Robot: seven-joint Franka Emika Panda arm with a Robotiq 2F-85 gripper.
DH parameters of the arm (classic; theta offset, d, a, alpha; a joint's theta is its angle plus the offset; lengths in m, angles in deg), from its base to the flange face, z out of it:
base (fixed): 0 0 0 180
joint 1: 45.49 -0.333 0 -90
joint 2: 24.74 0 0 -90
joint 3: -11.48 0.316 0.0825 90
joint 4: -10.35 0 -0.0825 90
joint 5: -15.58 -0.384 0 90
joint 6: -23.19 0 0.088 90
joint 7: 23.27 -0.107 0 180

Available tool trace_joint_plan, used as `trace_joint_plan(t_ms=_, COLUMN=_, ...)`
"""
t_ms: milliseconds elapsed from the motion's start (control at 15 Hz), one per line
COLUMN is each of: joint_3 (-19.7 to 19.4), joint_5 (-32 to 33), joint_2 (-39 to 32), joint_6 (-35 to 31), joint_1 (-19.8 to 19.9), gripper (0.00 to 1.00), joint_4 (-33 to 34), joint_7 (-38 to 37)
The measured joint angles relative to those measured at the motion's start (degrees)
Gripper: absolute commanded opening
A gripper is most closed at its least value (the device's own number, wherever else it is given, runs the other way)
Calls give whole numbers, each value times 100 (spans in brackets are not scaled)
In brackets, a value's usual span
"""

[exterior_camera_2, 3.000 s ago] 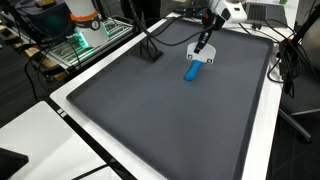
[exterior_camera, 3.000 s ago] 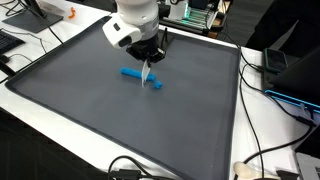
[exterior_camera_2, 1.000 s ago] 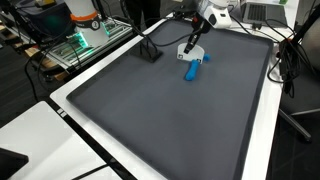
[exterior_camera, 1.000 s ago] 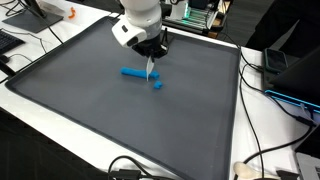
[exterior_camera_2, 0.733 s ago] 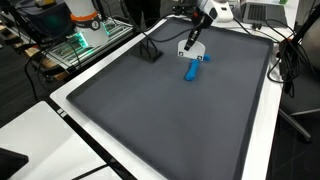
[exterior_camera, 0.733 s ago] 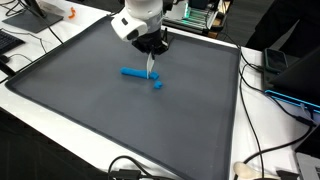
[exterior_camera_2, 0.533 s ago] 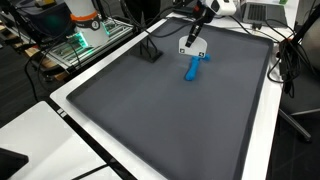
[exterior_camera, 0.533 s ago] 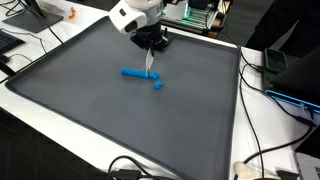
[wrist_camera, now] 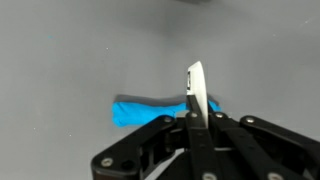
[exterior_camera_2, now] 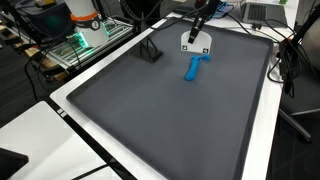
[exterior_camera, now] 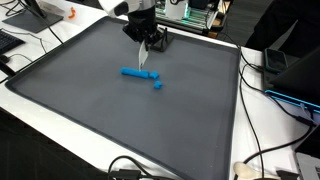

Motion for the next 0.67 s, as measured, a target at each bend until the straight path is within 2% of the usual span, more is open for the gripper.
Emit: trace_joint_plan(t_ms=667, joint_3=-63, joint_5=65, joint_2=-472, joint_6=0, joint_1=54, gripper=1, joint_4=372, joint_7=14)
